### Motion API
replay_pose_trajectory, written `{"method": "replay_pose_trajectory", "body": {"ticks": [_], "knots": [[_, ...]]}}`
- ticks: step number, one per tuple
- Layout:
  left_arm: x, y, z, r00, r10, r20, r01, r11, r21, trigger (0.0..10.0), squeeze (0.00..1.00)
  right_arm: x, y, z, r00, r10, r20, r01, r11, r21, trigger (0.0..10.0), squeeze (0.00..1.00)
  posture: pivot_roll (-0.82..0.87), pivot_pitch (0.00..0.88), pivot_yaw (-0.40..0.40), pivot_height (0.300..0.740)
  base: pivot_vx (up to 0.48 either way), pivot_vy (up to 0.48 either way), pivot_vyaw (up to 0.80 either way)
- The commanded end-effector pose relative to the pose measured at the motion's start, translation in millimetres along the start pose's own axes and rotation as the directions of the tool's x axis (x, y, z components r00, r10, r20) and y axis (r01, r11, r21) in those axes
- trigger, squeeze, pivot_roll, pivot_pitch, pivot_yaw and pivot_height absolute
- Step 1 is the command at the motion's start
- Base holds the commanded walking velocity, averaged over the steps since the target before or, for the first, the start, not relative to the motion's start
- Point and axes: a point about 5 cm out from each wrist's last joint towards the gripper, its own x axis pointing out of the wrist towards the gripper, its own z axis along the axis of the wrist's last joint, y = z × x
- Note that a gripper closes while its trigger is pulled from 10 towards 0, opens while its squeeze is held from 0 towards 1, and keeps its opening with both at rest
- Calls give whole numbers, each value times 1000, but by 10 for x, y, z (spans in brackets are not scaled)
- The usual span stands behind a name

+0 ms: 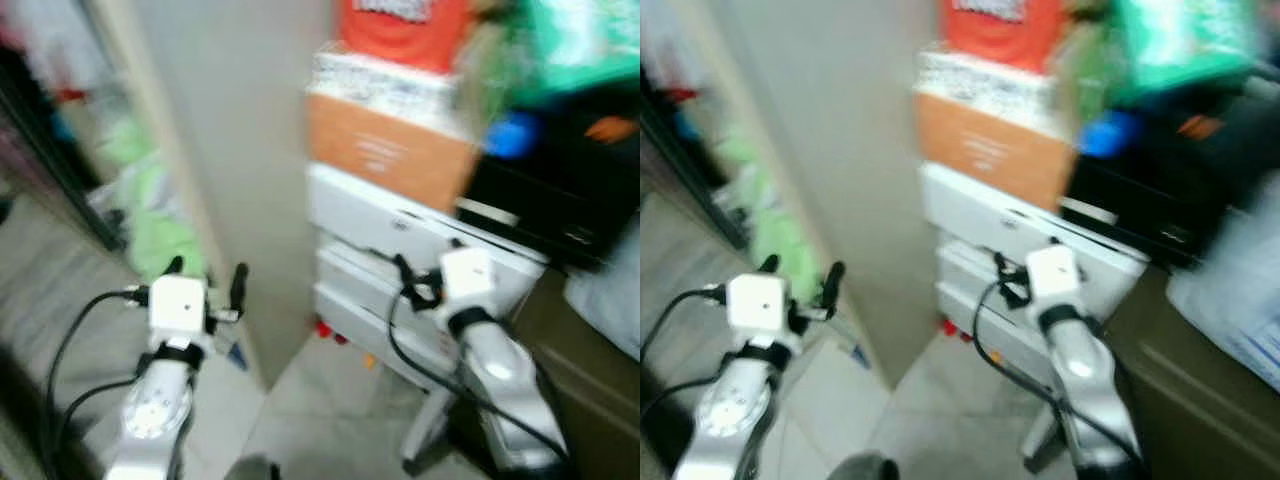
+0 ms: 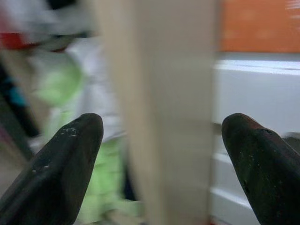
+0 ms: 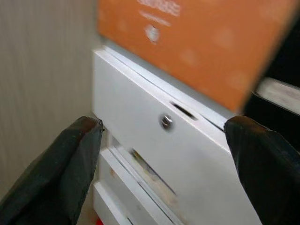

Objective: Clean up the room

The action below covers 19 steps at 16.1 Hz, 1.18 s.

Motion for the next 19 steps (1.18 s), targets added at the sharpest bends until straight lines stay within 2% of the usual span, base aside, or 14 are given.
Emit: {"method": "replay_pose_trajectory", "body": {"ticks": [1,3,6,8,9,10,14,15,17,19], "knots": [[-62,95,2,999,39,-5,-39,999,26,10000,0,-87,-19,23,1000,-10,-5,10,1000,10,10000,0,9,18,-21,740,0,0,800],[-94,138,-26,998,63,-17,-63,998,28,10000,0,-168,-63,-22,999,-33,-23,33,999,10,10000,0,-2,26,-12,740,0,0,800],[-41,88,12,999,42,-4,-42,999,21,10000,0,-120,-27,6,1000,-19,-18,19,1000,23,10000,0,-5,25,-7,740,0,0,800],[-13,79,32,999,47,6,-47,999,18,10000,0,-82,37,30,998,56,-13,-56,998,14,10000,0,0,19,-10,740,0,0,800],[-34,90,17,998,56,-3,-56,998,14,10000,0,-94,73,55,992,129,0,-129,991,-43,10000,0,1,17,-11,740,0,0,800],[-62,98,-4,998,57,-13,-57,998,13,10000,0,-107,100,63,982,191,1,-191,980,-56,10000,0,-2,20,-16,740,0,0,800],[-65,78,-28,999,42,-24,-42,999,12,10000,0,-209,168,5,912,408,-43,-408,913,17,10000,0,-1,20,-17,740,0,0,800],[-63,78,-29,999,42,-25,-41,999,12,10000,0,-229,186,8,902,429,-42,-429,903,21,10000,0,-5,20,-15,740,0,0,800],[-47,67,-30,999,30,-26,-30,1000,4,10000,0,-283,272,9,854,518,-47,-514,854,79,10000,0,-11,18,-13,740,0,0,800],[-12,52,-29,999,22,-26,-22,1000,1,10000,0,-246,234,28,848,529,-38,-524,846,98,10000,0,-11,14,-17,740,0,0,800]]}}
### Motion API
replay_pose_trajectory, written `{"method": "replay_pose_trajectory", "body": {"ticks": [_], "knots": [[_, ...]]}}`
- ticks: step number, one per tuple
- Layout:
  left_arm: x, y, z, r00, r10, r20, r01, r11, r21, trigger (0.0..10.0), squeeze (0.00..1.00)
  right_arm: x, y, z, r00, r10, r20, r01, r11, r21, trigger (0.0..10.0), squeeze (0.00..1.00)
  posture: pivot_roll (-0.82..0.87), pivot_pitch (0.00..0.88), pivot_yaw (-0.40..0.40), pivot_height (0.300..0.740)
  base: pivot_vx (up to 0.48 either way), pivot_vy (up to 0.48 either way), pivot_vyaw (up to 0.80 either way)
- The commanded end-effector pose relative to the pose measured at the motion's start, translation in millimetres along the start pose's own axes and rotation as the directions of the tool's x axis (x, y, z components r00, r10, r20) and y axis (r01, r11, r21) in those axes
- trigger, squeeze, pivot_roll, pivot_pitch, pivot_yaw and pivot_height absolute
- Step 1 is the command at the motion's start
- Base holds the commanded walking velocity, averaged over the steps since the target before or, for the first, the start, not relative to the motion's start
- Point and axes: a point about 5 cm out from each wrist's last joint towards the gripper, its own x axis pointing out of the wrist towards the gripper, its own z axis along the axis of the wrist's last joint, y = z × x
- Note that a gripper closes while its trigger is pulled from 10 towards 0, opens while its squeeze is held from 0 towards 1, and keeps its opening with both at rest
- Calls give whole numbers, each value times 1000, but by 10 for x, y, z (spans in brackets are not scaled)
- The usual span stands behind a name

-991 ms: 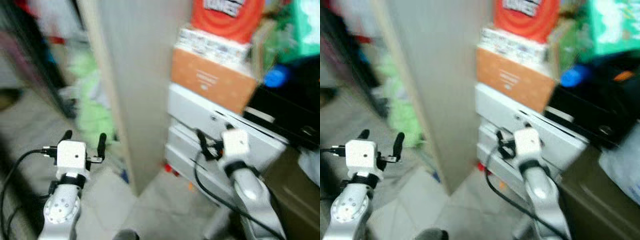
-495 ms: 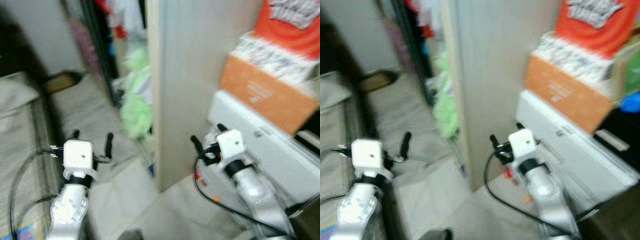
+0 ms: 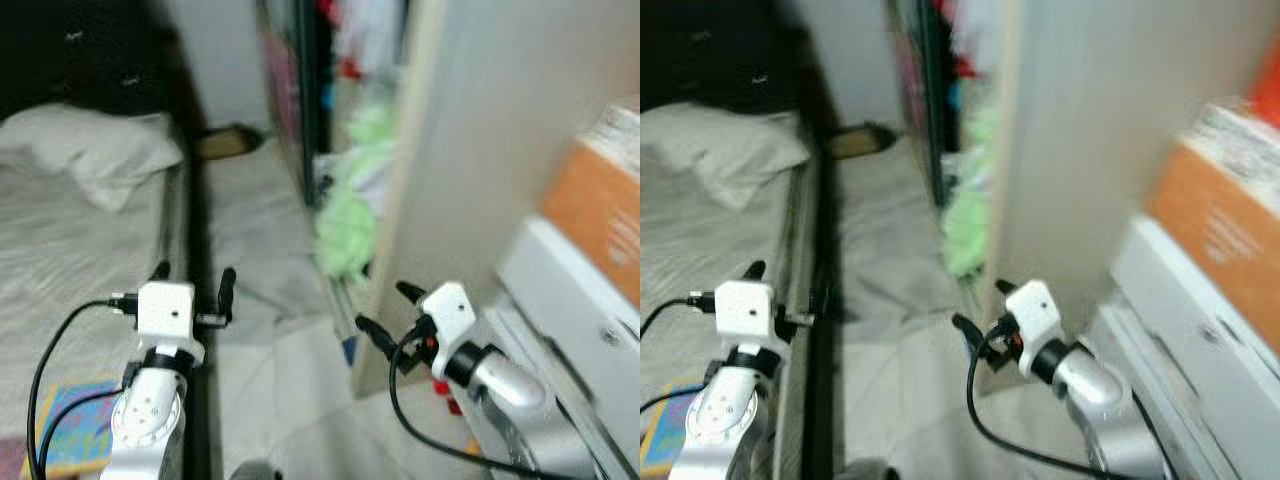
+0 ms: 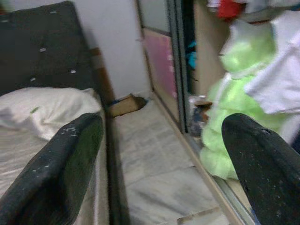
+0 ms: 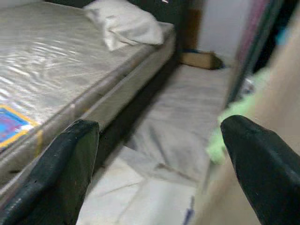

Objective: Clean up the room

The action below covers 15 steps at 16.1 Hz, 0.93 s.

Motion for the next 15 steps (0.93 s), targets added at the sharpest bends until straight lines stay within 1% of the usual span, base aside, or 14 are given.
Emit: {"method": "replay_pose_trajectory", "body": {"ticks": [1,4,5,7,9,10,11,12,13,14,15], "knots": [[5,19,-28,1000,-5,-16,5,1000,10,10000,0,41,13,89,999,32,40,-32,999,7,10000,0,-12,20,-19,740,0,0,800],[18,16,-14,1000,1,-5,-1,1000,15,10000,0,85,0,116,998,14,58,-16,999,40,10000,0,-5,17,-25,740,0,0,800],[22,8,3,1000,-7,9,6,999,38,10000,0,96,9,110,998,14,58,-17,998,52,10000,0,-2,17,-29,740,0,0,800],[21,6,0,1000,-3,9,3,999,34,10000,0,136,5,108,998,-3,64,-2,997,78,10000,0,0,18,-30,740,0,0,800],[22,17,-3,1000,6,6,-6,1000,26,10000,0,158,-12,113,998,-15,68,10,997,75,10000,0,1,17,-30,740,0,0,800],[21,22,-5,1000,10,5,-11,1000,24,10000,0,174,-42,124,996,-44,74,39,997,62,10000,0,1,17,-29,740,0,0,800],[21,19,-1,1000,8,9,-8,1000,30,10000,0,193,-111,144,989,-122,87,118,992,50,10000,0,0,15,-30,740,0,0,800],[21,19,-1,1000,8,9,-8,1000,30,10000,0,197,-128,148,985,-144,90,141,989,47,10000,0,-1,14,-31,740,0,0,800],[28,18,-2,1000,19,6,-19,999,26,10000,0,211,-172,167,970,-221,102,216,975,57,10000,0,2,13,-34,740,0,0,800],[31,19,-1,1000,23,6,-23,999,24,10000,0,217,-186,173,963,-248,105,242,968,64,10000,0,2,13,-34,740,0,0,800],[36,22,-3,999,34,0,-34,999,18,10000,0,240,-215,191,947,-301,114,296,953,63,10000,0,4,14,-35,740,0,0,800]]}}
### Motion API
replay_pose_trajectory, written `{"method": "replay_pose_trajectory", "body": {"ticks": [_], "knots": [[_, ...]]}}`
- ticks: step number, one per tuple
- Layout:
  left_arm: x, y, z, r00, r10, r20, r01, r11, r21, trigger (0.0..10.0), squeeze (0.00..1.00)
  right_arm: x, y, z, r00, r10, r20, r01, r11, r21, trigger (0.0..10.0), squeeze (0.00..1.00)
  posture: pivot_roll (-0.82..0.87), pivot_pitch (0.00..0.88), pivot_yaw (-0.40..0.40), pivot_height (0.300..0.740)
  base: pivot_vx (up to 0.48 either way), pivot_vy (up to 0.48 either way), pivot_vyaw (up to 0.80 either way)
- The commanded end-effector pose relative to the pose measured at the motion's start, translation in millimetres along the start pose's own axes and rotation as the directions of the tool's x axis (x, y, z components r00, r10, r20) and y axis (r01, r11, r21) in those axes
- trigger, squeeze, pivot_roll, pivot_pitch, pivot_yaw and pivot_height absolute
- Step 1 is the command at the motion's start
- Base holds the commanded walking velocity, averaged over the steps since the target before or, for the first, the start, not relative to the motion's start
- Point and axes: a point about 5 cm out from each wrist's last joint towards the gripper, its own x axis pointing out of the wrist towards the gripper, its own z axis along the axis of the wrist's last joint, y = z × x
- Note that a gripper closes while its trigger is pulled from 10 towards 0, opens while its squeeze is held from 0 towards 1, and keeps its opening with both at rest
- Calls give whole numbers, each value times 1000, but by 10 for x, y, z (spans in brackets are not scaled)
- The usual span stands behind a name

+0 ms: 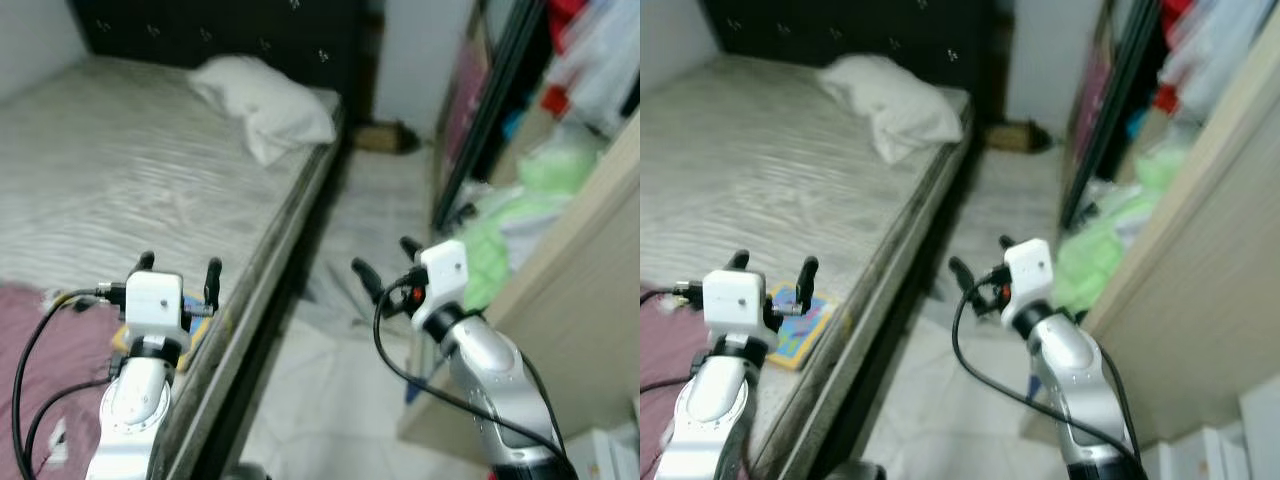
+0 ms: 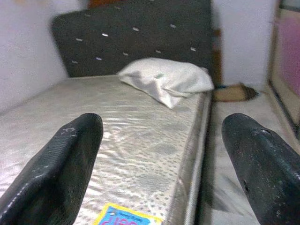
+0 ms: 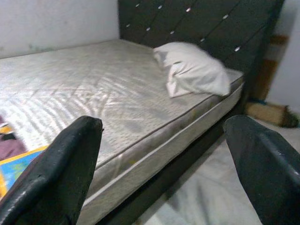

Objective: Clean up the room

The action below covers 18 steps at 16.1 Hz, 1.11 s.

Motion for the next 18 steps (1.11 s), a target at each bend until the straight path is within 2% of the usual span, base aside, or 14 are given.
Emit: {"method": "replay_pose_trajectory", "body": {"ticks": [1,2,4,9,18], "knots": [[4,-31,17,1000,-6,0,6,1000,-9,10000,0,11,-75,-5,998,-65,-2,65,998,-11,10000,0,4,14,-35,740,0,0,800],[25,-40,24,1000,-5,-1,5,1000,-19,10000,0,62,-85,5,994,-109,11,109,994,0,10000,0,7,12,-37,740,0,0,800],[60,-45,48,1000,-5,11,5,1000,-21,10000,0,88,-50,-13,992,-124,13,124,992,-3,10000,0,10,11,-41,740,0,0,800],[122,-79,72,999,-28,28,29,999,-18,10000,0,119,-46,6,992,-124,25,124,992,2,10000,0,2,23,-37,740,0,0,800],[130,-80,83,999,-30,30,31,999,-21,10000,0,124,-28,-2,992,-120,34,120,993,0,10000,0,4,32,-40,740,0,0,799]]}}
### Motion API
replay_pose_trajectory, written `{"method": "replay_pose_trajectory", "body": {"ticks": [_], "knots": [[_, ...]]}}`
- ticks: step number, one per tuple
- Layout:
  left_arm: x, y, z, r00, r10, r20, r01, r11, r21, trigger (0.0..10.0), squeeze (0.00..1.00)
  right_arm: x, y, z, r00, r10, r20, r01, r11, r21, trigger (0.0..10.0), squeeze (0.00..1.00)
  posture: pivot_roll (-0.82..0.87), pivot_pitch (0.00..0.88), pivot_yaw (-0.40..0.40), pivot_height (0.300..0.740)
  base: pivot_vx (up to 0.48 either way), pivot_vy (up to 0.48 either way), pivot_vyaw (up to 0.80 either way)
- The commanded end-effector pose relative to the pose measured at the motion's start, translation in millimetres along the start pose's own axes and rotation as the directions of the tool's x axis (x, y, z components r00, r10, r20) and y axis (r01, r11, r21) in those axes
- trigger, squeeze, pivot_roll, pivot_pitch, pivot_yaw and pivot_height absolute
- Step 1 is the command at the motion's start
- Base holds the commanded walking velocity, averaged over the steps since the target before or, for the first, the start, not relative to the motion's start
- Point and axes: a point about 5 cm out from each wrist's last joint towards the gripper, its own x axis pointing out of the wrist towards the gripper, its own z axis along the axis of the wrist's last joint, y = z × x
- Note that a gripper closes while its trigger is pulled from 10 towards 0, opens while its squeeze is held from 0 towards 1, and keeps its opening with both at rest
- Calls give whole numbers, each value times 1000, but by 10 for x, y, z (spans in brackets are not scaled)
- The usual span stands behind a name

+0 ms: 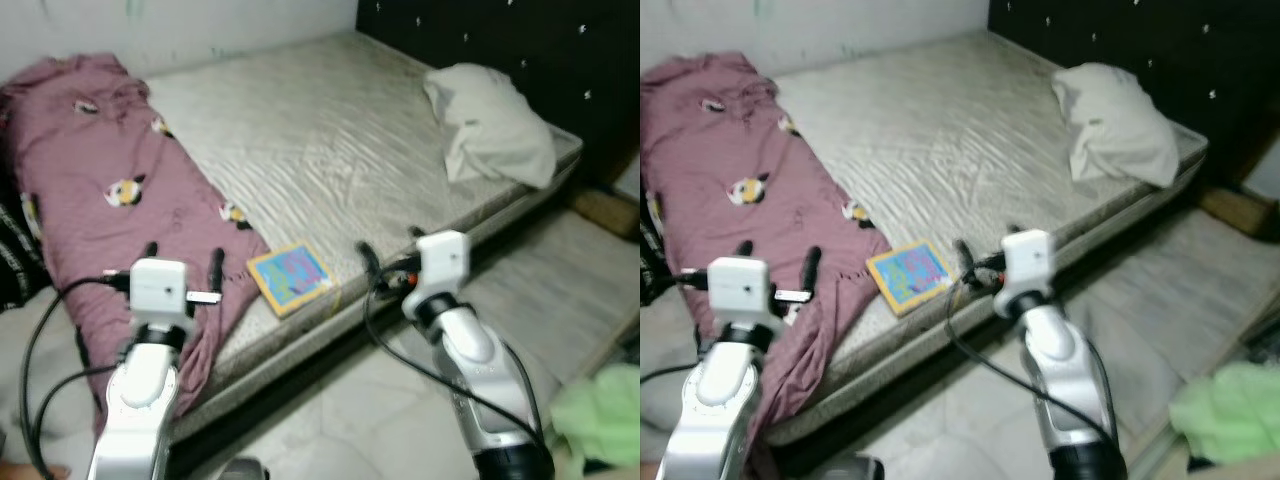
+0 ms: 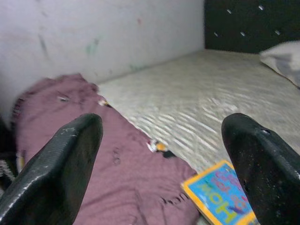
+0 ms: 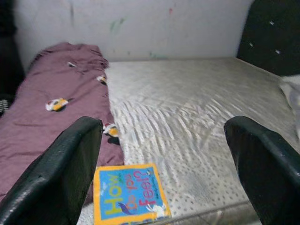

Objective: Clean up the room

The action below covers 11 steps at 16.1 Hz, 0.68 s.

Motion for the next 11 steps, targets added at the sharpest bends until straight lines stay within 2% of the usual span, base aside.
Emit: {"method": "replay_pose_trajectory", "body": {"ticks": [1,10,11], "knots": [[-8,-52,15,1000,-23,6,23,1000,-13,10000,0,-28,-82,-19,999,-31,-10,31,999,-13,10000,0,4,32,-40,740,0,0,794],[5,-54,21,1000,-26,10,26,1000,-14,10000,0,-27,-94,-20,999,-46,-4,46,999,-26,10000,0,2,29,-36,740,0,0,790],[3,-61,30,999,-37,19,37,999,10,10000,0,-24,-103,-24,999,-54,-7,53,998,-36,10000,0,2,29,-36,740,0,0,788]]}}
